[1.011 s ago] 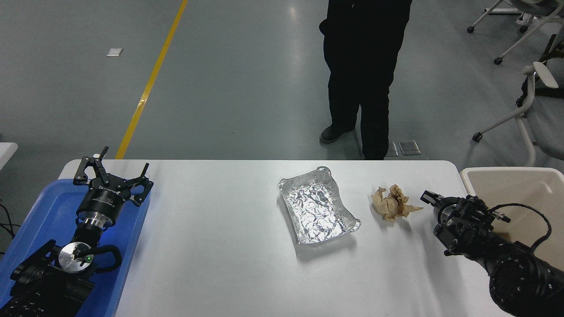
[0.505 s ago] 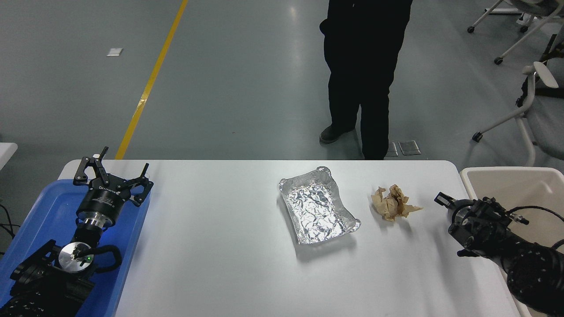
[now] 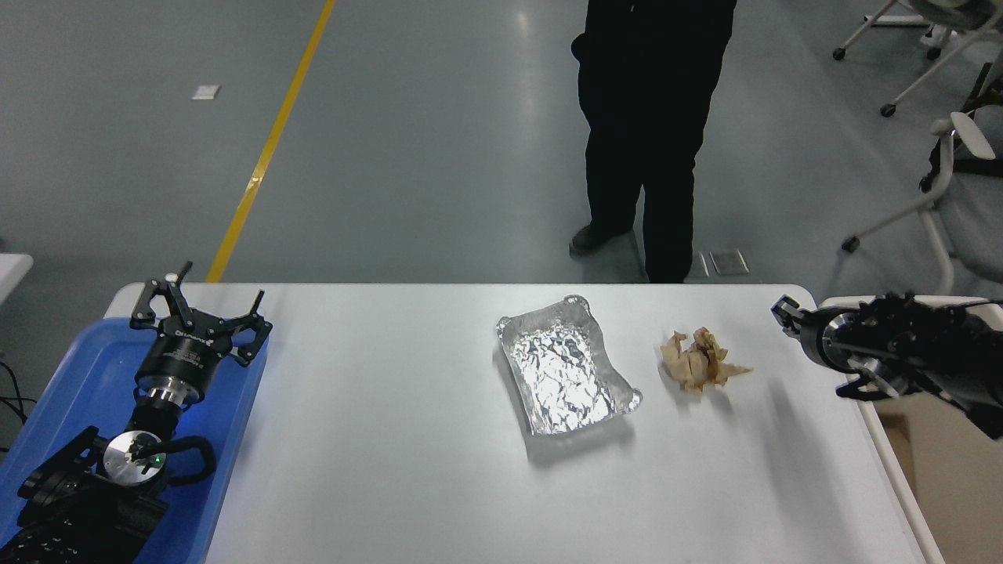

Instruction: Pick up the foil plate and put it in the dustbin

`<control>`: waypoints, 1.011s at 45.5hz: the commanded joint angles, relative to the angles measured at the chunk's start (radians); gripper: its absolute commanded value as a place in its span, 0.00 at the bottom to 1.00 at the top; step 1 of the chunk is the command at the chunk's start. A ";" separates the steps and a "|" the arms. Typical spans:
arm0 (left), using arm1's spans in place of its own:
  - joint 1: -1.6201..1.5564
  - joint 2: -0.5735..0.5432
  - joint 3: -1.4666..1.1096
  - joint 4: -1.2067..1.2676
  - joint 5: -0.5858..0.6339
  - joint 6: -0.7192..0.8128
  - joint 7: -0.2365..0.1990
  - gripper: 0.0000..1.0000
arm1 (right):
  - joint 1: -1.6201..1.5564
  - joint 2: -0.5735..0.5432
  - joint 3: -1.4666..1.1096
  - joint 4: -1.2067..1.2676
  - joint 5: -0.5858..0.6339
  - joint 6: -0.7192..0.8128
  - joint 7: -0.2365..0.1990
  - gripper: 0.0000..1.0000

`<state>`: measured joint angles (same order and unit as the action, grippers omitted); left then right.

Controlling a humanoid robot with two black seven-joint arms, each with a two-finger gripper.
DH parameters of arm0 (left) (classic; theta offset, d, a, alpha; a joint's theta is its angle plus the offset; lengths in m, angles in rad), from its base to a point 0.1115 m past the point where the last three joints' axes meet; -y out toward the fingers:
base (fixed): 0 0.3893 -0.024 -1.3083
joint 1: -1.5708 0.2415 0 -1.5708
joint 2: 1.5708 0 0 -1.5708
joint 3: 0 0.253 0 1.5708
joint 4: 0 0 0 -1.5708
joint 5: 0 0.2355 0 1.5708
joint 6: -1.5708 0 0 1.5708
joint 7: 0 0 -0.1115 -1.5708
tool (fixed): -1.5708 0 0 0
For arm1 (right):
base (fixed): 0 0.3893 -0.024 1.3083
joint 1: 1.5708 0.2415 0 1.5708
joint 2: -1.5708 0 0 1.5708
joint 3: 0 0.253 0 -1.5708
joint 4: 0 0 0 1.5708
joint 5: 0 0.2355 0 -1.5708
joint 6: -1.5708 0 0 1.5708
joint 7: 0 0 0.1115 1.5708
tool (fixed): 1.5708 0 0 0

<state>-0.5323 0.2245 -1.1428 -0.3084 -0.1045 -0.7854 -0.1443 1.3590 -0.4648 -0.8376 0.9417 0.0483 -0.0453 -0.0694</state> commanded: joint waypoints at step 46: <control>0.002 0.001 0.000 0.000 -0.001 0.000 0.000 0.99 | 1.066 0.166 -0.380 0.444 0.186 0.831 0.002 1.00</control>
<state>-0.5311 0.2249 -1.1428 -0.3083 -0.1051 -0.7854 -0.1442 2.3124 -0.3321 -1.2122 1.3769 0.2298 0.7147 -0.0674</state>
